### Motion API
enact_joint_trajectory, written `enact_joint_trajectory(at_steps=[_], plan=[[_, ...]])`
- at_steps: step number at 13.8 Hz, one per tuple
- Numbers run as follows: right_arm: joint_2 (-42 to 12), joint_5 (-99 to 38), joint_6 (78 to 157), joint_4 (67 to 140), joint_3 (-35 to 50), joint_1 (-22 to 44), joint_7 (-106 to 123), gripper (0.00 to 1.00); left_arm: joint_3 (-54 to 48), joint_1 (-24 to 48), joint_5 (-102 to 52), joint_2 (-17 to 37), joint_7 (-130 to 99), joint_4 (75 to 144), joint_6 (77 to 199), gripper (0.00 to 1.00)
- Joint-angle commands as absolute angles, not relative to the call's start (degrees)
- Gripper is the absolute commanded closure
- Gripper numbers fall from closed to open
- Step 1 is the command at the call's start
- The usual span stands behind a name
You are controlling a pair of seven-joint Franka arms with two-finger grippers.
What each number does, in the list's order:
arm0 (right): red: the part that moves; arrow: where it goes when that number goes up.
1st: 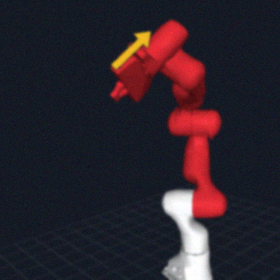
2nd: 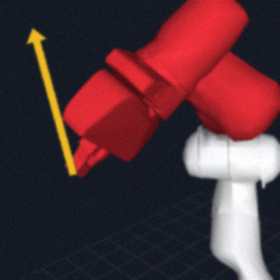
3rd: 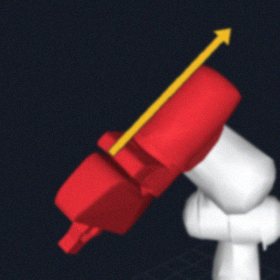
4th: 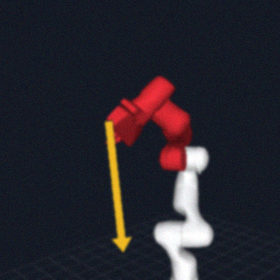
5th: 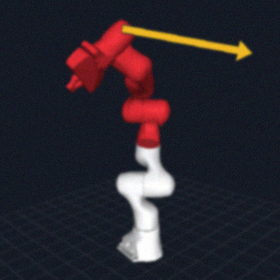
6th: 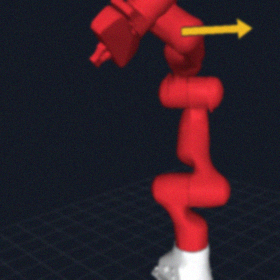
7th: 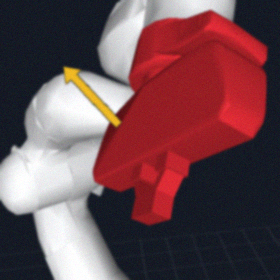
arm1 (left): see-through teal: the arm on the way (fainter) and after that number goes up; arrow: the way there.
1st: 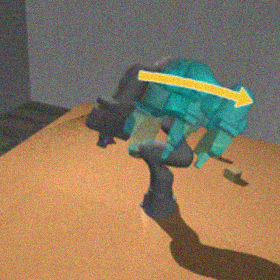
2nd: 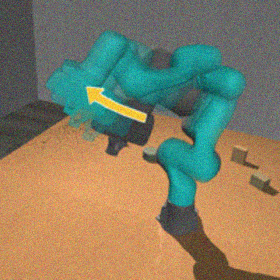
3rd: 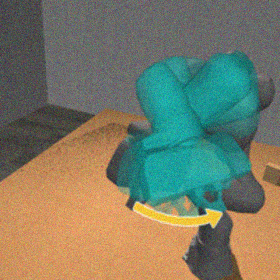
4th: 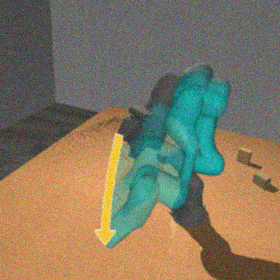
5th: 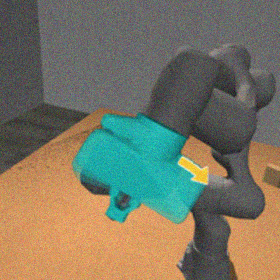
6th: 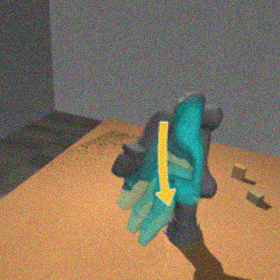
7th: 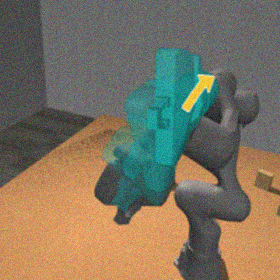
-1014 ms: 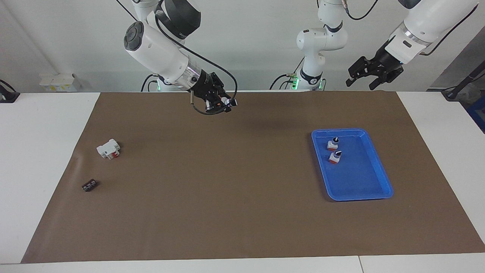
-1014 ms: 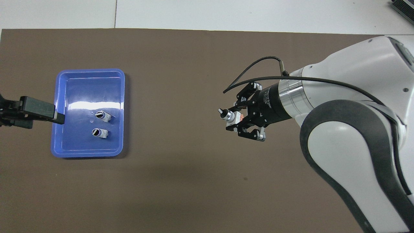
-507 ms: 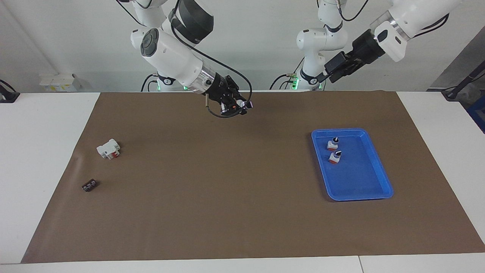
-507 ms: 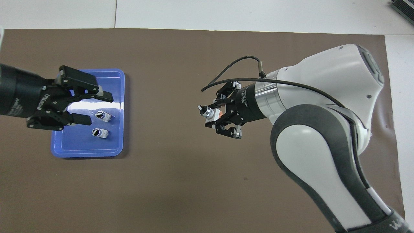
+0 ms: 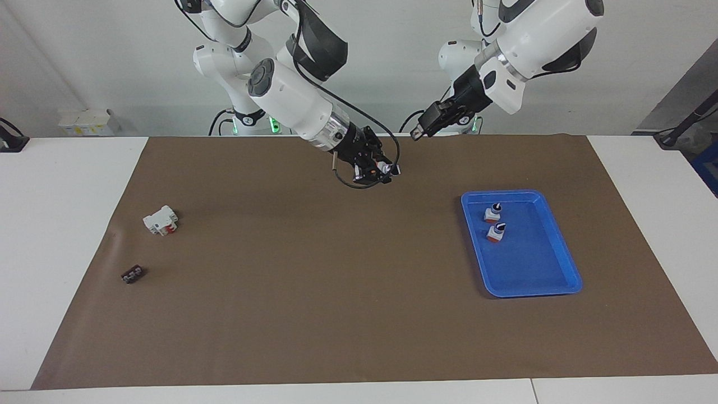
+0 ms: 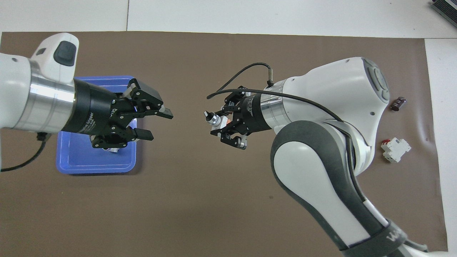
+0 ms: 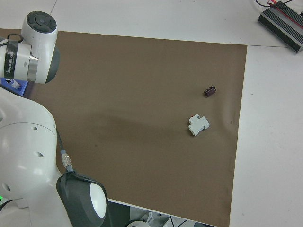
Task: Turn and place switch with both arms
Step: 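Lift the switch with the right gripper while the left gripper reaches toward it, then grasp the switch with the left gripper from the right gripper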
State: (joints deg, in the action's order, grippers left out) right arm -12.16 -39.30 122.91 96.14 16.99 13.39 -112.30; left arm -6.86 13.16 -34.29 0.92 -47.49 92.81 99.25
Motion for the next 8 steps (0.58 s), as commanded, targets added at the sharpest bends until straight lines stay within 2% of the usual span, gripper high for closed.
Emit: enact_joint_trajectory(at_steps=[1, 4, 8], plan=[[-12.30, -40.34, 122.70, 95.71, 17.49, 12.74, -112.76, 1.00, -5.98, 15.38, -35.16, 4.47, -47.81, 92.90, 102.21, 0.62], [-12.30, -40.34, 122.61, 95.54, 17.49, 12.66, -112.76, 1.00, -5.98, 14.86, -34.45, 6.59, -46.76, 92.37, 102.92, 0.75], [-12.30, -40.34, 122.70, 95.62, 17.40, 12.83, -112.76, 1.00, -5.98, 14.68, -35.15, 7.47, -46.67, 91.41, 105.72, 0.75]])
